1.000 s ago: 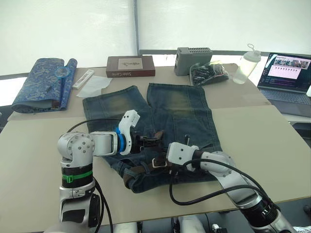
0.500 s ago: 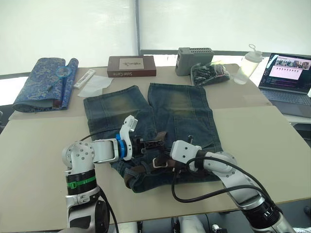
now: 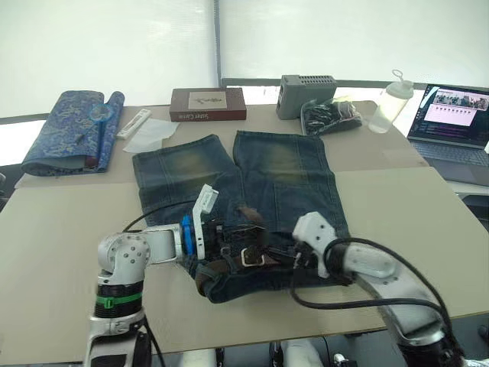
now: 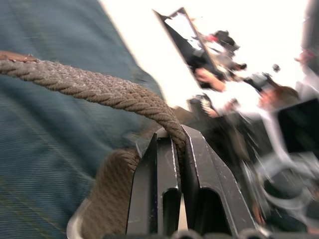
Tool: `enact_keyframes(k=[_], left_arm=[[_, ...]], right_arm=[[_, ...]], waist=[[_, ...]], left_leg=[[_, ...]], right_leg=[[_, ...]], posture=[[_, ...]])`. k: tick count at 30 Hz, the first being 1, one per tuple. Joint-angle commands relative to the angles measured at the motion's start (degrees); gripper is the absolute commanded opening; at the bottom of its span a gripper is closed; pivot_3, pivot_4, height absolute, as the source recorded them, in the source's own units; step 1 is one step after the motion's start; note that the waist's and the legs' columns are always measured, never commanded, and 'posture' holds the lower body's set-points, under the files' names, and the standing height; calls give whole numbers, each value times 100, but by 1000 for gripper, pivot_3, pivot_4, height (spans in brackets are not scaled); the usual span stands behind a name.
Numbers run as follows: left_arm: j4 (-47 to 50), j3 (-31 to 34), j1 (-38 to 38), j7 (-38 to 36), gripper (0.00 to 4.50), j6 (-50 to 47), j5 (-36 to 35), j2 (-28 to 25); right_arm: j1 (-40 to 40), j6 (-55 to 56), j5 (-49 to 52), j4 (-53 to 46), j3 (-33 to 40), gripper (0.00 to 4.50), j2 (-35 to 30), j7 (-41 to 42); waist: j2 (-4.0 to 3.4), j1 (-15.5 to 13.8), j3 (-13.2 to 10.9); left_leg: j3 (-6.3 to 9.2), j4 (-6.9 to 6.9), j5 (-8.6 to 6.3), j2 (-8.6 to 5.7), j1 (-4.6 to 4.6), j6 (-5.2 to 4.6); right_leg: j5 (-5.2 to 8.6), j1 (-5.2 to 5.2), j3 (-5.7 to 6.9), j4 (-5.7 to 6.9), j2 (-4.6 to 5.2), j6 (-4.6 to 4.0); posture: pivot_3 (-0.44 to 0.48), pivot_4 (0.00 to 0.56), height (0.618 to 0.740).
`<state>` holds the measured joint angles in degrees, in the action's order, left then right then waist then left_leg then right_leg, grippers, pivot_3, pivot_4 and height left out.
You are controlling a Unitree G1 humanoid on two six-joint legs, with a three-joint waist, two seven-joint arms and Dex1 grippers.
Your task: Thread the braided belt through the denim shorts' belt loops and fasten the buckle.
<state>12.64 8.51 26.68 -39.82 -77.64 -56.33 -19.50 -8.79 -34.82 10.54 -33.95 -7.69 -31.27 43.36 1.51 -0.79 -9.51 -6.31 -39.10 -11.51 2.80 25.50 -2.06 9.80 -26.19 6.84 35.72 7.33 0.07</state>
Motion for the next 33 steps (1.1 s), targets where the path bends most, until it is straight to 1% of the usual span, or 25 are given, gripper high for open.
enact_keyframes(k=[1, 3, 4, 7, 10, 12, 15, 21, 26, 29, 33], left_arm=[[-49, -328, 89, -1314, 0, 122, -376, -557], [-233, -706, 235, -2044, 0, 206, -303, -1000], [-342, -865, 324, -2318, 0, 247, -261, -1137], [-589, -1334, 570, -2872, 0, 516, -35, -1367], [-839, -1594, 817, -3220, 0, 699, 121, -1407], [-939, -1666, 930, -3374, 0, 756, 149, -1410], [-990, -1736, 995, -3517, 0, 782, 190, -1421], [-1039, -1765, 1087, -3696, 0, 745, 181, -1456], [-1015, -1829, 1080, -3759, 0, 756, 221, -1490], [-1036, -1845, 1095, -3757, 0, 781, 245, -1474], [-1060, -1842, 1117, -3738, 0, 827, 304, -1450]], right_arm=[[71, 785, -363, -326, 419, 2348, -663, 108], [16, 1740, -1073, -63, 299, 2348, -1187, 25], [-82, 2072, -1242, 73, 219, 2348, -1275, -6], [-435, 2673, -1519, 433, -37, 2348, -1191, -165], [-602, 3166, -1756, 583, -260, 2348, -1054, -220], [-573, 3358, -1800, 587, -385, 2348, -1021, -135], [-547, 3460, -1776, 598, -487, 2348, -927, -93], [-493, 3504, -1798, 628, -449, 2348, -855, -76], [-547, 3479, -1787, 655, -472, 2348, -658, -153], [-597, 3386, -1707, 604, -475, 1524, -510, -148], [-596, 3358, -1665, 544, -484, 104, -439, -44]], waist=[[-1, 0, -1], [-2, 1, -1], [-2, 1, -2], [-3, 7, -3], [-2, 12, -5], [-1, 12, -5], [0, 8, -6], [0, 10, -6], [0, 13, -6], [0, 14, -6], [0, 13, -6]], left_leg=[[-1, 0, -1, 0, 0, 0], [-2, 1, -2, -2, 0, 1], [-3, 1, -2, -2, 2, 2], [-2, 6, -2, 2, 1, 2], [-1, 11, -2, 0, 4, 1], [-1, 12, -2, -2, 8, -9], [-1, 12, 20, 0, 12, -56], [-1, 7, 19, 0, 11, -58], [0, 5, 19, 1, 9, -55], [0, 5, 20, 1, 9, -56], [0, 5, 20, 0, 8, -57]], right_leg=[[0, 0, 1, -2, 1, 0], [1, -1, 2, -7, 5, 0], [2, -4, 6, -8, 5, 0], [2, -3, 13, -19, 4, 0], [1, -2, 11, -27, 4, 1], [1, -4, 9, -28, 3, 2], [6, -4, 9, -28, 1, 11], [7, -3, 7, -26, 1, 10], [7, -3, 6, -22, 2, 10], [7, -3, 4, -20, 2, 10], [7, -4, 4, -14, 2, 10]], posture=[[0, 150, 709], [0, 150, 709], [0, 150, 709], [0, 150, 709], [0, 150, 709], [0, 150, 709], [0, 150, 709], [0, 150, 709], [0, 150, 709], [0, 150, 709], [0, 150, 709]])
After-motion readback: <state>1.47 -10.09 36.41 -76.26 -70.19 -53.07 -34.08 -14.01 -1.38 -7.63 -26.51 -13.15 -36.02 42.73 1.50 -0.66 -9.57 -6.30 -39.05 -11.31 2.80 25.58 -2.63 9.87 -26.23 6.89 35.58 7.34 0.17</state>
